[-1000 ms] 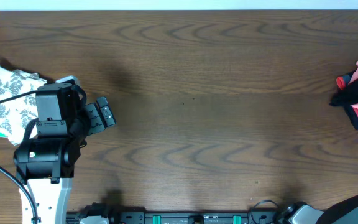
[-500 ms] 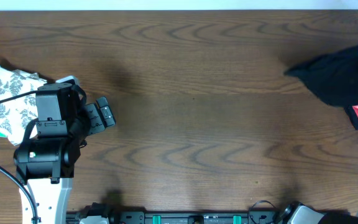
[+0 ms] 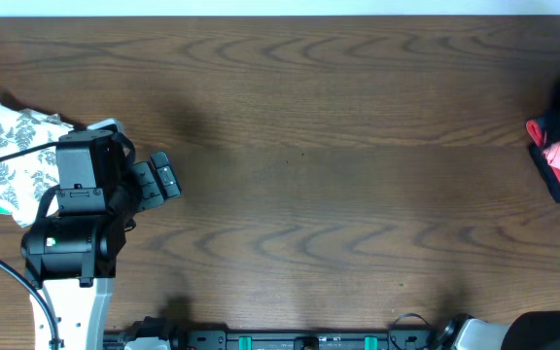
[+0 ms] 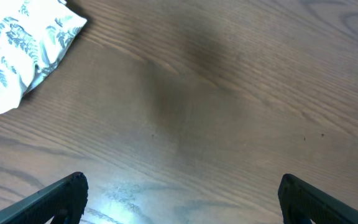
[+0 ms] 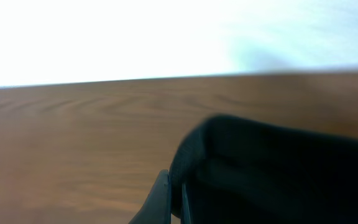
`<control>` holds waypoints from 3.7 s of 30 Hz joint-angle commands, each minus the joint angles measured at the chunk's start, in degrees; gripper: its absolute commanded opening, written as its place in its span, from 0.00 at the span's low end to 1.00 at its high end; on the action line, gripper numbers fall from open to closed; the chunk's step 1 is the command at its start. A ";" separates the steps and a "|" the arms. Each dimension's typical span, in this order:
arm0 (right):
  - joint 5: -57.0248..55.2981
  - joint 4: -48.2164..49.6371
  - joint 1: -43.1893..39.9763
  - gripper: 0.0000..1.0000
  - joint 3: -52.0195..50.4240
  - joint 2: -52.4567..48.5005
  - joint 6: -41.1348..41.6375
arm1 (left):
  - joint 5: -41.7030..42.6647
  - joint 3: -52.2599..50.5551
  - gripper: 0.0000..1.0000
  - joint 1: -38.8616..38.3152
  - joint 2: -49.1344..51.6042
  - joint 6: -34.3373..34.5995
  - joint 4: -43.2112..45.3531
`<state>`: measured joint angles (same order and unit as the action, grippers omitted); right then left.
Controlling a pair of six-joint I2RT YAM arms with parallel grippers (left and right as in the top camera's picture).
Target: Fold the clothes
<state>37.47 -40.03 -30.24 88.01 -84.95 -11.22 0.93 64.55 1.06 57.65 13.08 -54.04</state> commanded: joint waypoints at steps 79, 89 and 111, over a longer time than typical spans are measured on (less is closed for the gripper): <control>-54.60 -9.86 8.44 0.57 -2.43 -31.21 8.59 | -0.07 1.31 0.98 -0.13 0.02 -0.94 -1.42; -54.62 -3.41 8.44 0.52 -10.19 -31.21 8.61 | -0.07 1.31 0.98 -0.13 0.02 -0.96 -1.42; -39.69 -9.86 8.63 0.01 10.40 -11.30 9.86 | -0.07 1.31 0.98 -0.13 0.02 -0.94 -1.44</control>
<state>-8.82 -50.15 -21.63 93.80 -103.37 -1.69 0.95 64.55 1.06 57.65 13.08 -55.33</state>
